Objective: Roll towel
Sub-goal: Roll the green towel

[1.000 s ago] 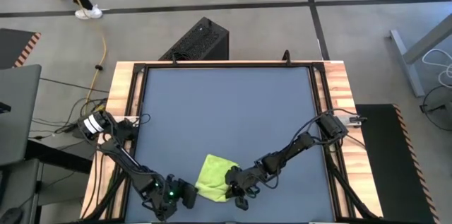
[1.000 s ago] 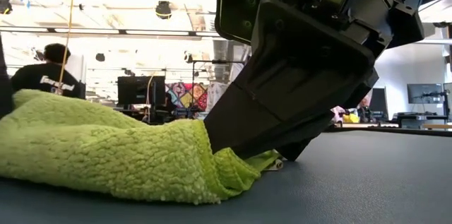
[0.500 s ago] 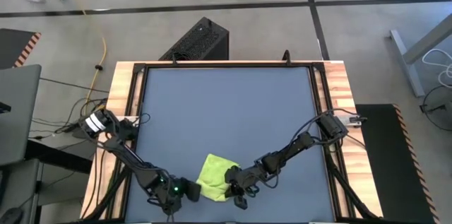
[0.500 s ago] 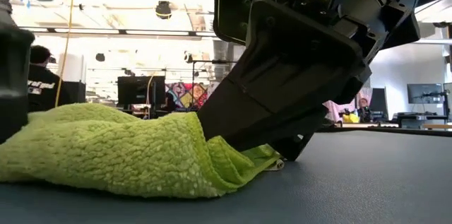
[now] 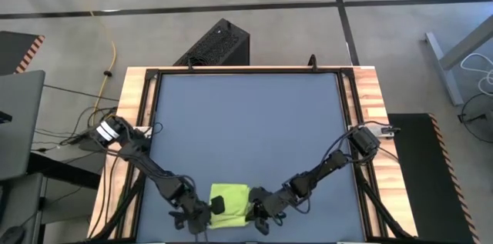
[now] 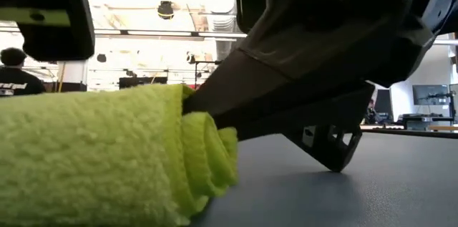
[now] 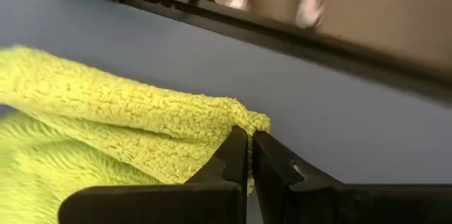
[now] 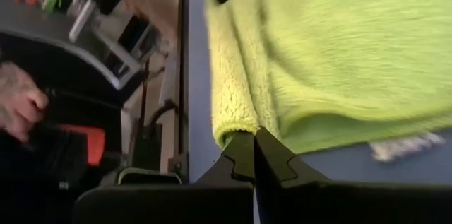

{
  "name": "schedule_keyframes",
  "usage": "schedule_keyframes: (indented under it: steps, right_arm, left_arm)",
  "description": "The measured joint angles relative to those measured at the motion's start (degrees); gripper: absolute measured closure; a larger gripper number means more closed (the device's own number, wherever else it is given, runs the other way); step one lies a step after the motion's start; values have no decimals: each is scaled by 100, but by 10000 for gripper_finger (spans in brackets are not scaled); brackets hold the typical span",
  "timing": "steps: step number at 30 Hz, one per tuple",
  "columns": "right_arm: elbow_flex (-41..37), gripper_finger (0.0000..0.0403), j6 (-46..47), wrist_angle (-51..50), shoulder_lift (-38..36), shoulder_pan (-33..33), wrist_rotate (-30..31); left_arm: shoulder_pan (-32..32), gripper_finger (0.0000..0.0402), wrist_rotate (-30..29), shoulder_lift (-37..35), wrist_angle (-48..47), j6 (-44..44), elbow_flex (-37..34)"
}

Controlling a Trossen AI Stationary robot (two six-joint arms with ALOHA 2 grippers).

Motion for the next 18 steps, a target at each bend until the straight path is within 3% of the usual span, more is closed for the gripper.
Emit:
schedule_keyframes:
  steps: [11,18]
  right_arm:
    - [15,390,1323,-528,-24,-92,5]
    - [11,390,2186,-869,-21,-107,-17]
  left_arm:
    - [747,401,1727,4,460,-1752,-16]
    - [1118,388,1658,6,469,-2836,-33]
